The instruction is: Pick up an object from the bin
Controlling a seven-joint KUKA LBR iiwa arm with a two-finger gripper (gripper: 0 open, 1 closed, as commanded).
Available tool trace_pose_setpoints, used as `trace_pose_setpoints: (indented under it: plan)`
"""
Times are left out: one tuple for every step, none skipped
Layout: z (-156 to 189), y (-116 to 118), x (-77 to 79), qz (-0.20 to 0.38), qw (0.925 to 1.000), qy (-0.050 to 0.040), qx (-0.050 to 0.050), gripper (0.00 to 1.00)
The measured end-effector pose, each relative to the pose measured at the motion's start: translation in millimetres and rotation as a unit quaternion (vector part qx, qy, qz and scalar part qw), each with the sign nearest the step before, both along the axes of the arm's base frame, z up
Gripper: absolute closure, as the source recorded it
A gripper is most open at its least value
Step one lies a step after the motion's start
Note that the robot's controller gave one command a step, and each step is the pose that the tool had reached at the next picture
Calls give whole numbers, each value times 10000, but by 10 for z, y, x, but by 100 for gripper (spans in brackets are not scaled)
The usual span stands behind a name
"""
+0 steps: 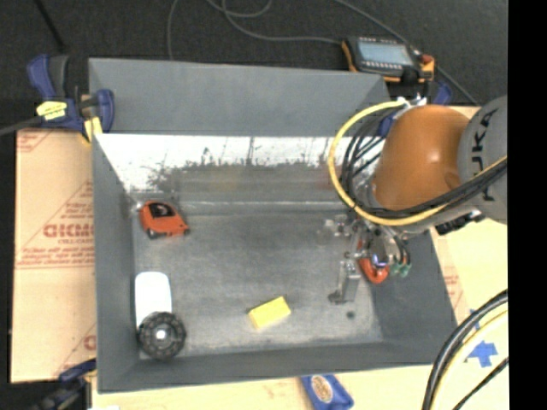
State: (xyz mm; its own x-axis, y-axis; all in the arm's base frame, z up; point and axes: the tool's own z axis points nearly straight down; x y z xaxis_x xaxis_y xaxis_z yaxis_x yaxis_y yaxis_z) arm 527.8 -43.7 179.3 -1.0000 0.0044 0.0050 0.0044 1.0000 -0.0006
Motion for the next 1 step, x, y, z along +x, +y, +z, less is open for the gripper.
trace_pose_setpoints:
  plan:
    - [45, 1, 15, 5, 10000, -41, -3, 0]
